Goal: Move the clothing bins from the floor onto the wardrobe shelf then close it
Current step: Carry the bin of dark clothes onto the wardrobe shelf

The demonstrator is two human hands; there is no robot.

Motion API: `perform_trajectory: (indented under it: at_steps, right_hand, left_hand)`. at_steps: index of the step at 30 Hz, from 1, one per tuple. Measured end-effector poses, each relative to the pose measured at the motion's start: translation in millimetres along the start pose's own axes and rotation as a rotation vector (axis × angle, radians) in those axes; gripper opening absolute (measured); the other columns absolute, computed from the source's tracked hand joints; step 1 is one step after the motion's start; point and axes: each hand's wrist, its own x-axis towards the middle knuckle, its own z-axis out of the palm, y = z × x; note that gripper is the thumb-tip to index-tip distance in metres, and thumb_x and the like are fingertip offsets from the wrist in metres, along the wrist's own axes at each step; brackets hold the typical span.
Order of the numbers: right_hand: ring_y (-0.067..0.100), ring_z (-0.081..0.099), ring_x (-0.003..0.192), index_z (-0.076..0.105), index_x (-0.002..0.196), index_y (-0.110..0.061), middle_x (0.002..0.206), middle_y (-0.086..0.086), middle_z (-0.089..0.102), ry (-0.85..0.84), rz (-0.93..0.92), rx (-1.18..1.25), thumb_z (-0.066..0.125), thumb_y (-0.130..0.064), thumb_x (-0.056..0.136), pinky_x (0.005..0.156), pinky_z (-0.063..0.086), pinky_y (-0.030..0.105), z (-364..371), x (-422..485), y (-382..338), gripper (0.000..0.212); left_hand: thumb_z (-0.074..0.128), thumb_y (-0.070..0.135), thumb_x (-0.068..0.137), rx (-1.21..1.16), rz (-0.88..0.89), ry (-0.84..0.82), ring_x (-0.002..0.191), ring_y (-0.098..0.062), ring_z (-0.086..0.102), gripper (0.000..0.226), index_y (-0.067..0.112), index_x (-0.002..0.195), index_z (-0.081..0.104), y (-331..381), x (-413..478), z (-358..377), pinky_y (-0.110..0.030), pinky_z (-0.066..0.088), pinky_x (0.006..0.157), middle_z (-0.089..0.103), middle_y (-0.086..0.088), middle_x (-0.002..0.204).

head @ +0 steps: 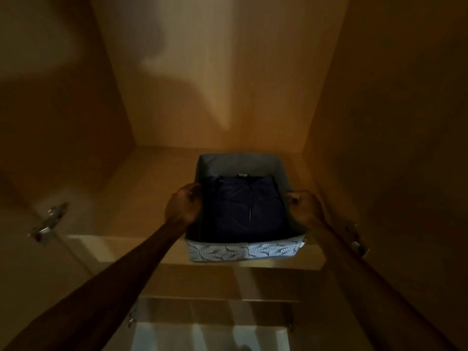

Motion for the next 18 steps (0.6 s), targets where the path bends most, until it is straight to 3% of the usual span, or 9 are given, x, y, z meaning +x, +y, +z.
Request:
perform_trajectory:
  at_steps: [3,6,9,11,12,14,15,17,18]
  right_hand:
    - [0.036,0.065,0.097,0.073,0.106,-0.016,0.111,0.014,0.071,0.011,0.039,0.035,0.048,-0.004,0.085,0.086,0.054,0.04,-1,45,14,0.035]
    - [0.03,0.062,0.103,0.065,0.122,-0.015,0.122,0.014,0.066,0.01,0.052,0.114,0.047,-0.008,0.085,0.089,0.051,0.037,2,90,37,0.042]
    - [0.033,0.06,0.106,0.061,0.122,-0.01,0.122,0.016,0.064,-0.012,0.036,0.151,0.049,-0.009,0.084,0.091,0.051,0.044,7,118,56,0.04]
    - [0.037,0.059,0.111,0.064,0.117,-0.007,0.121,0.018,0.063,-0.034,0.051,0.164,0.056,-0.005,0.087,0.095,0.049,0.046,-4,107,42,0.031]
    - [0.036,0.058,0.113,0.064,0.117,-0.005,0.122,0.018,0.063,-0.041,0.072,0.178,0.059,-0.006,0.088,0.097,0.048,0.041,-9,102,38,0.029]
    - [0.032,0.057,0.117,0.063,0.12,-0.003,0.126,0.018,0.061,-0.061,0.097,0.204,0.062,-0.008,0.089,0.096,0.045,0.033,-13,94,35,0.031]
    - [0.03,0.057,0.117,0.062,0.121,-0.002,0.127,0.017,0.061,-0.074,0.092,0.212,0.063,-0.009,0.089,0.095,0.045,0.031,-14,90,35,0.033]
    - [0.029,0.056,0.119,0.06,0.124,-0.003,0.13,0.016,0.059,-0.101,0.072,0.198,0.064,-0.014,0.09,0.097,0.044,0.032,-15,81,31,0.036]
    - [0.029,0.055,0.121,0.059,0.126,-0.004,0.132,0.016,0.058,-0.109,0.065,0.177,0.065,-0.017,0.089,0.099,0.044,0.033,-15,77,31,0.039]
  left_hand:
    - [0.05,0.013,0.093,-0.086,0.027,-0.072,0.1,-0.029,0.067,0.039,0.021,0.131,0.056,18,44,26,-0.036,0.055,0.082,0.067,-0.01,0.122]
    - [0.063,0.013,0.089,-0.285,0.002,-0.211,0.107,-0.021,0.063,0.047,0.018,0.134,0.052,37,73,45,-0.028,0.054,0.081,0.063,-0.006,0.127]
    - [0.084,0.033,0.071,-0.288,0.069,-0.535,0.126,-0.011,0.049,0.071,0.03,0.131,0.049,42,79,56,-0.023,0.049,0.096,0.047,0.009,0.14]
    - [0.091,0.046,0.05,-0.181,0.14,-0.732,0.139,-0.008,0.032,0.089,0.041,0.128,0.049,35,85,66,-0.033,0.039,0.109,0.025,0.014,0.152]
    - [0.093,0.039,0.047,-0.217,0.137,-0.797,0.135,-0.007,0.036,0.085,0.038,0.122,0.053,30,90,71,-0.034,0.042,0.106,0.028,0.012,0.149]
    - [0.09,0.021,0.056,-0.342,0.076,-0.767,0.126,-0.018,0.048,0.061,0.033,0.108,0.061,26,100,73,-0.04,0.047,0.097,0.04,0.002,0.142]
    - [0.092,0.029,0.056,-0.289,0.12,-0.729,0.132,-0.024,0.044,0.063,0.042,0.109,0.06,25,102,71,-0.045,0.044,0.102,0.036,0.0,0.148]
    - [0.086,0.055,0.055,0.01,0.233,-0.567,0.136,-0.026,0.041,0.071,0.056,0.118,0.054,29,102,69,-0.048,0.044,0.103,0.029,0.004,0.155]
    - [0.083,0.051,0.062,0.17,0.283,-0.426,0.132,-0.027,0.045,0.068,0.049,0.124,0.054,30,100,69,-0.045,0.048,0.098,0.03,0.003,0.156]
